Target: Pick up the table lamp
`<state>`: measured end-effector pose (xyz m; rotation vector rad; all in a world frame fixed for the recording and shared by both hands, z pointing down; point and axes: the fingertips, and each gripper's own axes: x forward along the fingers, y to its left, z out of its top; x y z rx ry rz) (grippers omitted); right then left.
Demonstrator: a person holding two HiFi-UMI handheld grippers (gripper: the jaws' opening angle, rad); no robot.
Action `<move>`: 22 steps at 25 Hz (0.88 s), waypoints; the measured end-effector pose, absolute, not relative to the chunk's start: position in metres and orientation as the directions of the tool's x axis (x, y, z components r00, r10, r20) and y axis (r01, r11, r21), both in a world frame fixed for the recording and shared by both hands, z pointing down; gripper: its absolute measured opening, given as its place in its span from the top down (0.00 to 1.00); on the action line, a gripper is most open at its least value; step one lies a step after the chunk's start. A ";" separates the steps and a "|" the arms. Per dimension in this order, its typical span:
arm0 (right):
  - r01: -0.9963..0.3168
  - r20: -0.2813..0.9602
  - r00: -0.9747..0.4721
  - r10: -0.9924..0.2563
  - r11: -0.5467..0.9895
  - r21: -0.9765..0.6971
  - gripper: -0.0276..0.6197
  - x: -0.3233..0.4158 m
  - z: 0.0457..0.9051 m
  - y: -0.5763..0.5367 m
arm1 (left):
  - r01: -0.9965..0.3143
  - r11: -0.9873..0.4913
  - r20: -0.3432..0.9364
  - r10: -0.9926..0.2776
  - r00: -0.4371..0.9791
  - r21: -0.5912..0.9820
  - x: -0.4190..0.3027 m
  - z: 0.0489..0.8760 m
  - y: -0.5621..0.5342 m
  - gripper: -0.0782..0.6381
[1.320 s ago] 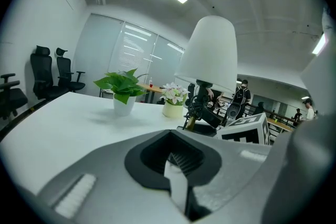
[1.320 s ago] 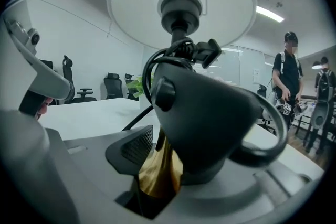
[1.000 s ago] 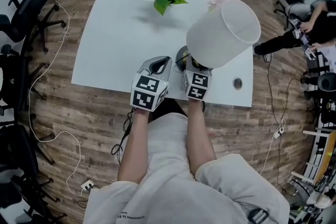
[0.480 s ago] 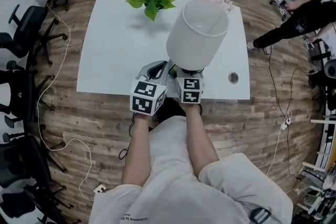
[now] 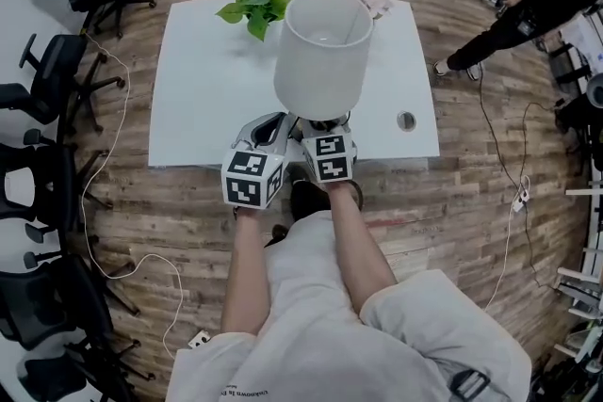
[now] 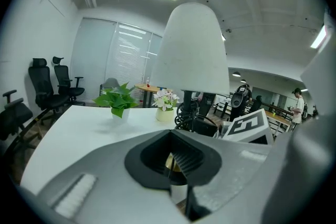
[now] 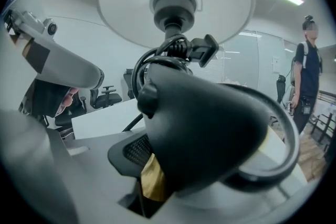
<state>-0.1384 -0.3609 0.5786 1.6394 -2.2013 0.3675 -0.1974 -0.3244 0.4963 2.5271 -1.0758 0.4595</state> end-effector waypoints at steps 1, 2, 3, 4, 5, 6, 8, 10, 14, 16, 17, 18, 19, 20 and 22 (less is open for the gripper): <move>-0.954 0.451 -0.263 -0.853 0.299 0.009 0.75 -0.141 0.575 -0.357 | -0.739 -0.646 0.429 -0.623 0.655 0.191 -0.199 0.493 -0.320 0.89; -0.951 0.462 -0.273 -0.844 0.310 0.005 0.75 -0.144 0.572 -0.353 | -0.742 -0.644 0.434 -0.623 0.651 0.189 -0.201 0.490 -0.315 0.89; -0.948 0.473 -0.281 -0.835 0.320 0.002 0.75 -0.147 0.569 -0.347 | -0.744 -0.641 0.438 -0.624 0.647 0.186 -0.204 0.488 -0.309 0.89; -0.945 0.480 -0.288 -0.829 0.328 -0.001 0.75 -0.149 0.567 -0.341 | -0.748 -0.638 0.440 -0.627 0.643 0.184 -0.207 0.485 -0.304 0.89; -0.943 0.486 -0.292 -0.824 0.333 -0.003 0.75 -0.151 0.565 -0.336 | -0.753 -0.632 0.440 -0.632 0.638 0.183 -0.211 0.482 -0.299 0.89; -0.942 0.492 -0.296 -0.819 0.336 -0.007 0.75 -0.154 0.564 -0.331 | -0.759 -0.625 0.437 -0.641 0.631 0.181 -0.216 0.479 -0.295 0.89; -0.937 0.504 -0.310 -0.806 0.348 -0.019 0.75 -0.163 0.561 -0.320 | -0.776 -0.604 0.431 -0.661 0.614 0.180 -0.230 0.472 -0.287 0.89; -0.929 0.511 -0.333 -0.792 0.368 -0.036 0.74 -0.173 0.553 -0.308 | -0.793 -0.581 0.428 -0.679 0.596 0.183 -0.243 0.469 -0.275 0.89; -0.914 0.515 -0.370 -0.773 0.403 -0.052 0.74 -0.184 0.538 -0.288 | -0.821 -0.537 0.434 -0.703 0.563 0.195 -0.260 0.469 -0.249 0.89; -0.904 0.514 -0.390 -0.764 0.423 -0.057 0.74 -0.186 0.532 -0.281 | -0.832 -0.518 0.438 -0.713 0.548 0.198 -0.262 0.469 -0.238 0.89; -0.900 0.513 -0.399 -0.760 0.432 -0.060 0.74 -0.187 0.530 -0.278 | -0.838 -0.509 0.438 -0.719 0.540 0.197 -0.262 0.468 -0.234 0.89; -0.894 0.510 -0.411 -0.756 0.444 -0.062 0.74 -0.188 0.527 -0.276 | -0.844 -0.500 0.437 -0.726 0.531 0.194 -0.262 0.467 -0.232 0.89; -0.887 0.506 -0.425 -0.751 0.458 -0.065 0.74 -0.189 0.525 -0.275 | -0.851 -0.489 0.435 -0.735 0.520 0.191 -0.262 0.465 -0.230 0.89; -0.878 0.503 -0.439 -0.744 0.474 -0.066 0.74 -0.191 0.523 -0.274 | -0.859 -0.477 0.434 -0.744 0.508 0.188 -0.262 0.464 -0.229 0.89; -0.858 0.499 -0.470 -0.728 0.509 -0.067 0.74 -0.193 0.522 -0.272 | -0.874 -0.452 0.434 -0.761 0.482 0.180 -0.261 0.461 -0.227 0.89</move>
